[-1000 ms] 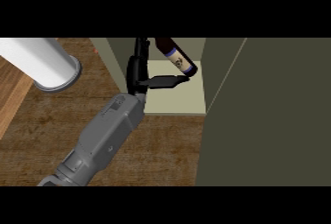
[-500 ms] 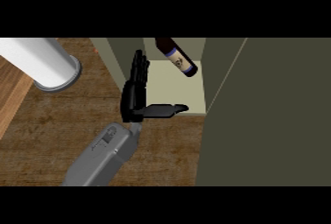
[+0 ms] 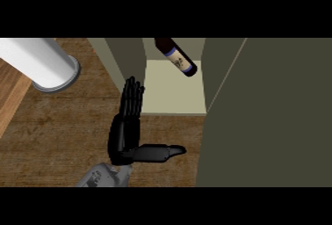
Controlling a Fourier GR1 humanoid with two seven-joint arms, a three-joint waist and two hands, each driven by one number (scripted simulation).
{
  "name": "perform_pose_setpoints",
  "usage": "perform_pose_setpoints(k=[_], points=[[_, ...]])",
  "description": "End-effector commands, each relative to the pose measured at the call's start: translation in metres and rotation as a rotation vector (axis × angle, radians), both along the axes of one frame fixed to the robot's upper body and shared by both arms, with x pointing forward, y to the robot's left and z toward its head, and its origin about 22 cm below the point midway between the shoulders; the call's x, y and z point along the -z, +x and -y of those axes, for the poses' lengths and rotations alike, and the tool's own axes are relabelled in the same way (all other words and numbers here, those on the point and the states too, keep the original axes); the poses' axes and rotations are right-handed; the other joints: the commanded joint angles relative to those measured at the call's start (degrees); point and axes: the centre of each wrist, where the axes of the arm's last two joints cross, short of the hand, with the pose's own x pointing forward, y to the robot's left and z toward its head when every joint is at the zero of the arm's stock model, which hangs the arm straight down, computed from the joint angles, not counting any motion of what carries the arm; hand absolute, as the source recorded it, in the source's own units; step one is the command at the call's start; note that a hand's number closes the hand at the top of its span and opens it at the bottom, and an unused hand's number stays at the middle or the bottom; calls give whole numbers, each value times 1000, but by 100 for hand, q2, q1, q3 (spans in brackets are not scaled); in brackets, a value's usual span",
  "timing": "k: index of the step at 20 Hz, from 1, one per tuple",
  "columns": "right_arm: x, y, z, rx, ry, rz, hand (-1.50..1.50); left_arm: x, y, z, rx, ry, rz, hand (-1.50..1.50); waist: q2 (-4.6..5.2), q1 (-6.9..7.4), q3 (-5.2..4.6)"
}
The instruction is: Pick up the wine, place it into the cabinet and close the cabinet
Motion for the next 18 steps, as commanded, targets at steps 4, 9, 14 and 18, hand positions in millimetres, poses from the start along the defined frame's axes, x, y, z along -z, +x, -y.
perform_pose_setpoints(k=[4,9,14,18], points=[[-28,-33,3,-174,-127,12,150,5,-42,-10,-16,-9,6,-150,21,-54,-3],[-22,-38,-6,-443,-166,-65,150,10,-63,-42,-58,14,-1,-150,8,0,-3],[-29,-43,-22,-495,-148,-24,150,-2,-92,-75,-32,33,14,-150,9,58,-11],[-28,-41,-43,-521,-151,1,150,-4,-91,-107,-68,42,4,-150,5,36,-22]])
